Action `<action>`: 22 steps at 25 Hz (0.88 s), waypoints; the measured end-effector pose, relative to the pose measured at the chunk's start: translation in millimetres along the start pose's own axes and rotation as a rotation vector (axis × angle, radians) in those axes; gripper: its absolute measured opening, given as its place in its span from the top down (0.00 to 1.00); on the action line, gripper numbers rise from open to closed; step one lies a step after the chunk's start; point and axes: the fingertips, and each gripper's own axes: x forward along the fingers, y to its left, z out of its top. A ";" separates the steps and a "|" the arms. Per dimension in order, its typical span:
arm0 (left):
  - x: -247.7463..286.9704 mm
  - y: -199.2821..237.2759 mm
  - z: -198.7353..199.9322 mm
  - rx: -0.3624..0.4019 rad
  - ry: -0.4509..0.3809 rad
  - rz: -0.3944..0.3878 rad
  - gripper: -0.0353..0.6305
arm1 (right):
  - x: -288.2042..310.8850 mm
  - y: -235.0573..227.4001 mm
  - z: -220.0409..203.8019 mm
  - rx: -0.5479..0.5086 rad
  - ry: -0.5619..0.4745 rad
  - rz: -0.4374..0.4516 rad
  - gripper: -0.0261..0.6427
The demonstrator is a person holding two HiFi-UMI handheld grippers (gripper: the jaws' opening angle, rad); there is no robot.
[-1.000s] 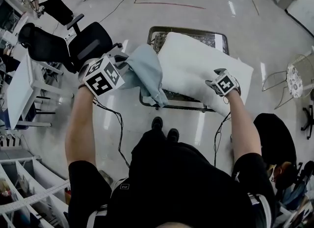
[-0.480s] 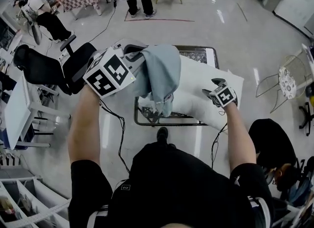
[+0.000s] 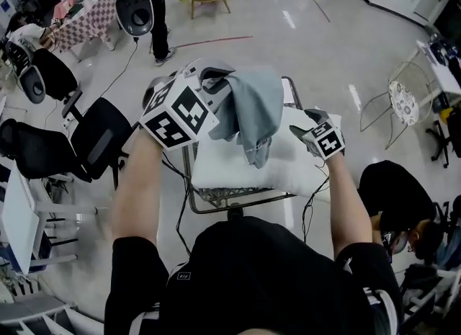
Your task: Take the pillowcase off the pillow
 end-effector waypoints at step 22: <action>240.1 -165.8 -97.0 -0.288 0.156 -0.392 0.82 | -21.3 -94.0 -240.5 0.377 0.295 0.030 0.42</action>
